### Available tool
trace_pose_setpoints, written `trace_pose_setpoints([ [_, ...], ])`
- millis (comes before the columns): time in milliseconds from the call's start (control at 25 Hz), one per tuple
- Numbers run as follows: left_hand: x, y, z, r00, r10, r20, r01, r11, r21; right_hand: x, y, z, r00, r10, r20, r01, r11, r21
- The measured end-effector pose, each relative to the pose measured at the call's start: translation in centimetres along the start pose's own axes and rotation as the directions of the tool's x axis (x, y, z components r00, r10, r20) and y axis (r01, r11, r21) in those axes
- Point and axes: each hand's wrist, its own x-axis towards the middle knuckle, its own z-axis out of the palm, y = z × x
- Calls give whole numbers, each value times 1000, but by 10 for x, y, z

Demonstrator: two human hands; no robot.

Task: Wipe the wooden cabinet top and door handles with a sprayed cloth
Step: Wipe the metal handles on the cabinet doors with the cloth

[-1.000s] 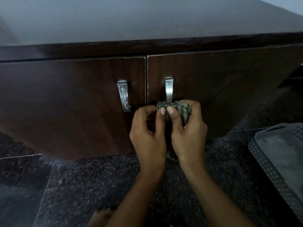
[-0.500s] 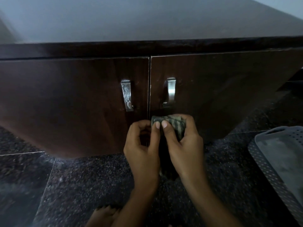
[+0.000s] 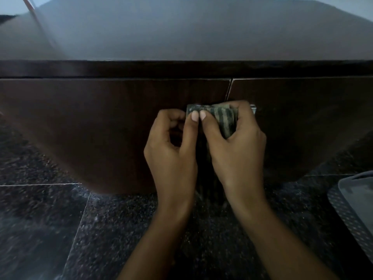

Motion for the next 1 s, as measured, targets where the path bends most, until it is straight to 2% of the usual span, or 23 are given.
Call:
trace_pose_setpoints([
  [360,-13,-24,-2,1000,-1,-25,2,1000,31,-13,13,3,997,65,38,-65,998,-3],
  [680,3,-17,0,998,51,-38,-50,999,13,2,9,6,999,-6,53,8,1000,-22],
  [1000,-20,-48,1,995,45,-86,-42,999,30,-19,36,6,993,26,118,-19,998,-65],
])
